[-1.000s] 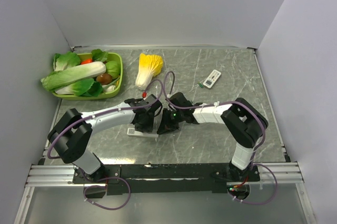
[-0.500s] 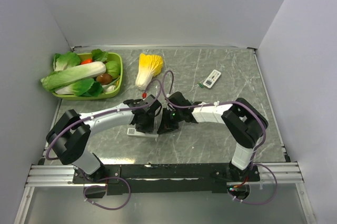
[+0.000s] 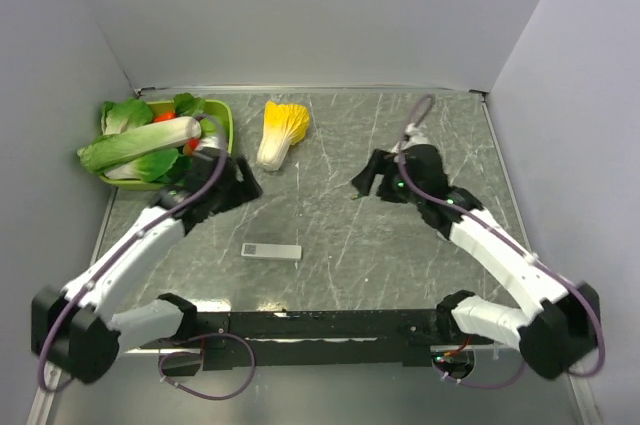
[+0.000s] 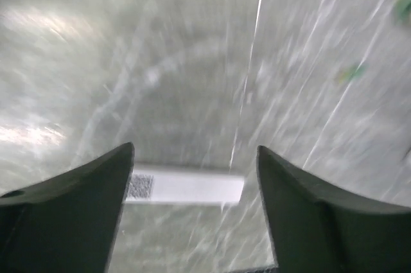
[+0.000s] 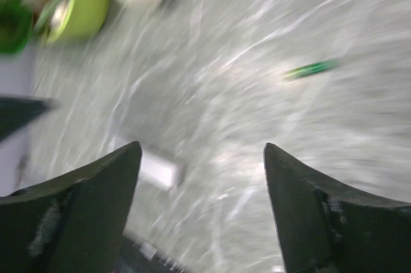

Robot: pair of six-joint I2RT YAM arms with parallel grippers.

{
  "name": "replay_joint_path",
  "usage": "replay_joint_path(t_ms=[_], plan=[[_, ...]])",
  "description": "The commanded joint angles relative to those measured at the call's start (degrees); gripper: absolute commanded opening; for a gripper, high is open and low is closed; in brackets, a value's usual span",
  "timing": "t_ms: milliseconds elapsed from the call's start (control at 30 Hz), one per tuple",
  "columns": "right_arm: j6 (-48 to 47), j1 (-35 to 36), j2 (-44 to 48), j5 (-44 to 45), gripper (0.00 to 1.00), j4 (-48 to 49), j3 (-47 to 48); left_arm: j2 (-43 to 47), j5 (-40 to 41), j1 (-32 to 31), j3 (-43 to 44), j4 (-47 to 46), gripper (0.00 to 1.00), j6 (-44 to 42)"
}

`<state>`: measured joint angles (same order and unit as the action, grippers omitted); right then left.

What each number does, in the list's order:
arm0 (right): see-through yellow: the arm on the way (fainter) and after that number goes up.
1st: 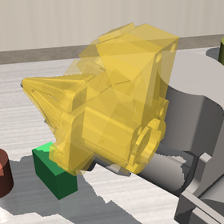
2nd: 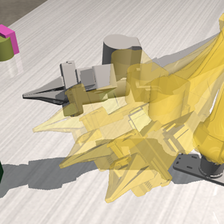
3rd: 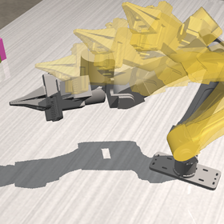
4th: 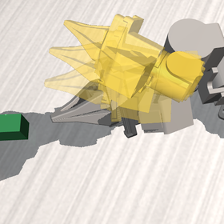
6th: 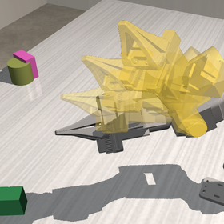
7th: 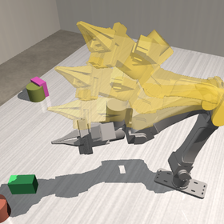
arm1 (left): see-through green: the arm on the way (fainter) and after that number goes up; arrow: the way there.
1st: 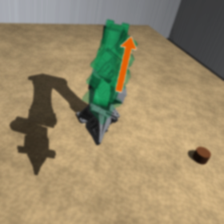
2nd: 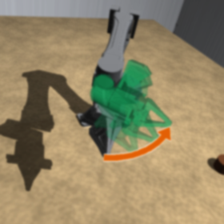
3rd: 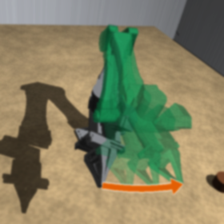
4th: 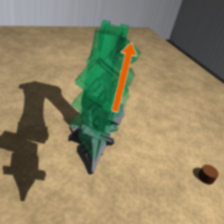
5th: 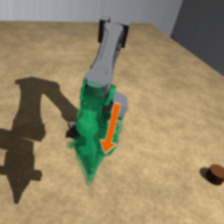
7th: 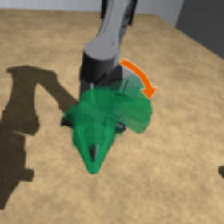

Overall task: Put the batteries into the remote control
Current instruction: Reset both arms

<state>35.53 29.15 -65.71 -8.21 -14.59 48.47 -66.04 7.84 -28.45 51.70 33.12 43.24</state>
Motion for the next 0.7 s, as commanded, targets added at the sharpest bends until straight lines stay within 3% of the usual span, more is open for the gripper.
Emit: replay_joint_path(t_ms=[0,33,167,333,667], plan=[[-7.0,-5.0,10.6,15.5,0.94,-13.6,2.9,9.1,0.2,9.0,-0.1,-3.8,0.94,1.1],[-8.4,-5.6,12.4,17.6,0.99,-14.8,3.9,11.5,1.1,10.1,1.5,-3.3,0.99,0.5],[-11.1,-6.5,21.4,30.4,1.00,-19.3,5.9,15.7,8.7,12.0,8.0,-0.3,0.99,-2.2],[-13.4,-6.5,33.8,38.4,1.00,-19.1,5.1,23.7,17.5,12.0,12.7,-2.4,0.99,-4.2],[-19.7,-6.5,42.3,42.7,1.00,-15.5,2.1,39.7,22.2,12.0,4.9,-18.9,0.99,-9.3]])
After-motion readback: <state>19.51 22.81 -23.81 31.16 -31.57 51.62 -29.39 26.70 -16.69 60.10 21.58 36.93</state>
